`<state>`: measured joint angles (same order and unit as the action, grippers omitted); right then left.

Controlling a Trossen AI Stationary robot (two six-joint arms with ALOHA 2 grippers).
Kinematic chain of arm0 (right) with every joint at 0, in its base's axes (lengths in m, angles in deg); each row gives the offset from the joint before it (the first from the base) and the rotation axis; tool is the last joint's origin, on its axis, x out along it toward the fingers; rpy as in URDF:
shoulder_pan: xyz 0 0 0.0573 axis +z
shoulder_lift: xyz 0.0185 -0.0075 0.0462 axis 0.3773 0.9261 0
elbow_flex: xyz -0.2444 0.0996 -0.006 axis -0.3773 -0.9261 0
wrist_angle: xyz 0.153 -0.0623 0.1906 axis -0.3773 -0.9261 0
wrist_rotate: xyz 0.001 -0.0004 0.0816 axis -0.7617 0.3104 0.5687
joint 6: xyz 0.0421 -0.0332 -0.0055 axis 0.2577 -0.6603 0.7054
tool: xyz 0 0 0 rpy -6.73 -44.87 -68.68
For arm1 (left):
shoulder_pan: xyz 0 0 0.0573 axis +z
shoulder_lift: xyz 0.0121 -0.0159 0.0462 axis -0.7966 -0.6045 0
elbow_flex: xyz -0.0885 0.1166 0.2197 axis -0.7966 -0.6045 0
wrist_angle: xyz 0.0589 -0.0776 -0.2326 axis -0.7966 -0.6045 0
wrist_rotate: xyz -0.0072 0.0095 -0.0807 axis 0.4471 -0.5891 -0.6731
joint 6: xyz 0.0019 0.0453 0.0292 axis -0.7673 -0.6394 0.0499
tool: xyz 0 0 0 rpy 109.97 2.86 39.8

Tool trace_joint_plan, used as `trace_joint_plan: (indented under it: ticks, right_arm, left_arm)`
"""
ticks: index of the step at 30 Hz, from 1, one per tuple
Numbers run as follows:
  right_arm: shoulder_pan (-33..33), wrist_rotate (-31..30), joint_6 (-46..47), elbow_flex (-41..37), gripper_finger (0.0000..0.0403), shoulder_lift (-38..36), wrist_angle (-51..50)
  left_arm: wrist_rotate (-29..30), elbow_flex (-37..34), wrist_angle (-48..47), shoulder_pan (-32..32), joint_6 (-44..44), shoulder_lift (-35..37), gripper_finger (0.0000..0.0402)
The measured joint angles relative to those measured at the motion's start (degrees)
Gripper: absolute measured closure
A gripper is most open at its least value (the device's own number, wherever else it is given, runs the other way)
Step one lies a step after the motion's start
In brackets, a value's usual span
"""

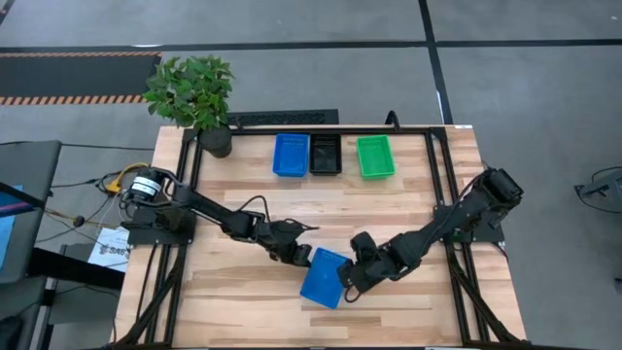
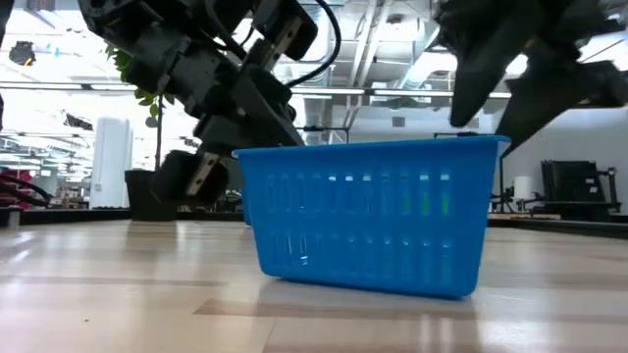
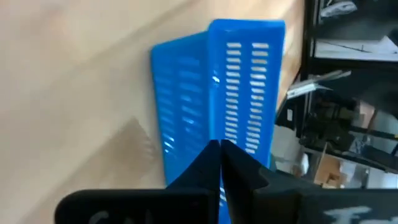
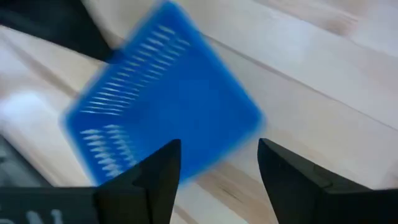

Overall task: Stack baskets by color
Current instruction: Stack the bottom blue bin on the stacked blue bins

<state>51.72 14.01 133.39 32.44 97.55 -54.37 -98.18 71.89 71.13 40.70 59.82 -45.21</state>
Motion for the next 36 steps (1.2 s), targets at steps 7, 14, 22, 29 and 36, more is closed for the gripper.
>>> trace_joint_plan:
  ticks: [7,14,22,29,36]
  right_arm:
    - [4.2,2.0,10.2,1.1,0.0174,5.1,2.9]
    - [3.5,3.5,12.3,3.6,0.0175,11.7,8.5]
    - [0.7,5.1,13.7,8.6,0.0237,13.9,1.5]
    - [-2.0,6.3,9.8,10.8,0.0387,13.9,-3.8]
    - [-7.0,7.2,5.4,10.7,0.0392,12.9,-3.8]
  left_arm:
    - [1.3,0.0,-2.7,-1.9,1.4,0.6,0.0401]
    - [0.1,0.0,-2.4,-2.0,0.3,0.6,0.0401]
    - [-4.6,0.0,-2.9,-1.8,-1.9,1.1,0.0401]
    - [-7.4,0.0,-13.4,2.2,-8.4,10.7,0.0401]
    - [-0.7,0.0,-31.2,9.2,-16.9,32.3,0.0401]
